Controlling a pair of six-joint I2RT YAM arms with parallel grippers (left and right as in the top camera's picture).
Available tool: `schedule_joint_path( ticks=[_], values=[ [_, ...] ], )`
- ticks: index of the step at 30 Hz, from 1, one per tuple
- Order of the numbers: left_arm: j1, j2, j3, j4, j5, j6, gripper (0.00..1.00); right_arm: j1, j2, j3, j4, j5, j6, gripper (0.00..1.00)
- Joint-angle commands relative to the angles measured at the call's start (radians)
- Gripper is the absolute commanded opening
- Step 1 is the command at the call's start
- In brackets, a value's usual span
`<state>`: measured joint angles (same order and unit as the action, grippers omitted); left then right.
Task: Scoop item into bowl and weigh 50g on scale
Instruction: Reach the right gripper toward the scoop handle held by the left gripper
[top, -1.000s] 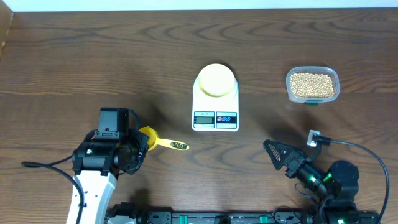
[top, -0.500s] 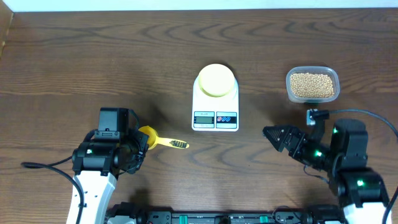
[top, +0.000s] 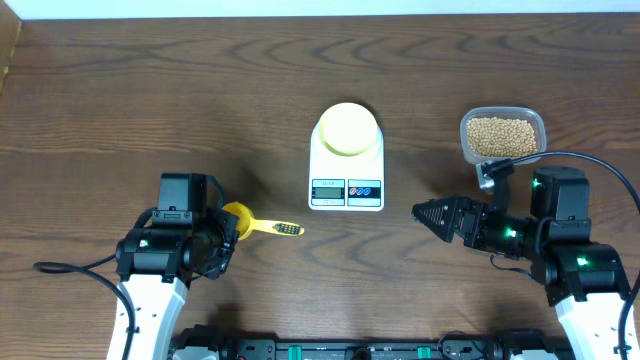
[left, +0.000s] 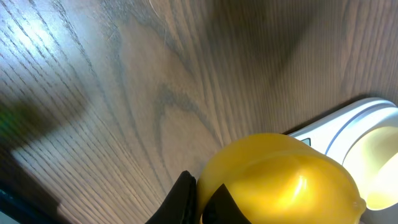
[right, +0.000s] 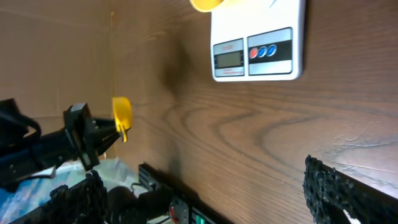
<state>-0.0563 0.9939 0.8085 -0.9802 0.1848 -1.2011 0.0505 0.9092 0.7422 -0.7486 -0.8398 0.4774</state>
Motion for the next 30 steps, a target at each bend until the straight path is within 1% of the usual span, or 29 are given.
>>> schedule_joint_path(
  ticks=[1,6,10,16,21,26,30],
  values=[
    [-0.002,0.001,0.0,-0.002,0.018,-0.009,0.07,0.035,-0.002,0.012,0.024,-0.053,-0.034,0.99],
    [-0.002,0.001,0.0,-0.002,0.019,-0.009,0.07,0.125,-0.001,-0.002,0.111,-0.052,-0.034,0.99],
    [-0.002,0.002,0.0,-0.002,0.06,-0.009,0.07,0.204,0.001,-0.002,0.181,-0.04,-0.005,0.99],
    [-0.002,0.005,0.0,-0.002,0.062,-0.01,0.07,0.333,0.022,-0.002,0.245,0.095,0.119,0.99],
    [-0.002,0.005,0.0,0.002,0.062,-0.032,0.07,0.455,0.075,-0.002,0.313,0.225,0.285,0.97],
    [-0.002,0.005,0.0,0.03,0.062,-0.032,0.07,0.559,0.158,-0.002,0.435,0.265,0.362,0.97],
    [-0.002,0.005,0.0,0.044,0.062,-0.032,0.07,0.634,0.261,-0.002,0.579,0.266,0.438,0.96]
  ],
)
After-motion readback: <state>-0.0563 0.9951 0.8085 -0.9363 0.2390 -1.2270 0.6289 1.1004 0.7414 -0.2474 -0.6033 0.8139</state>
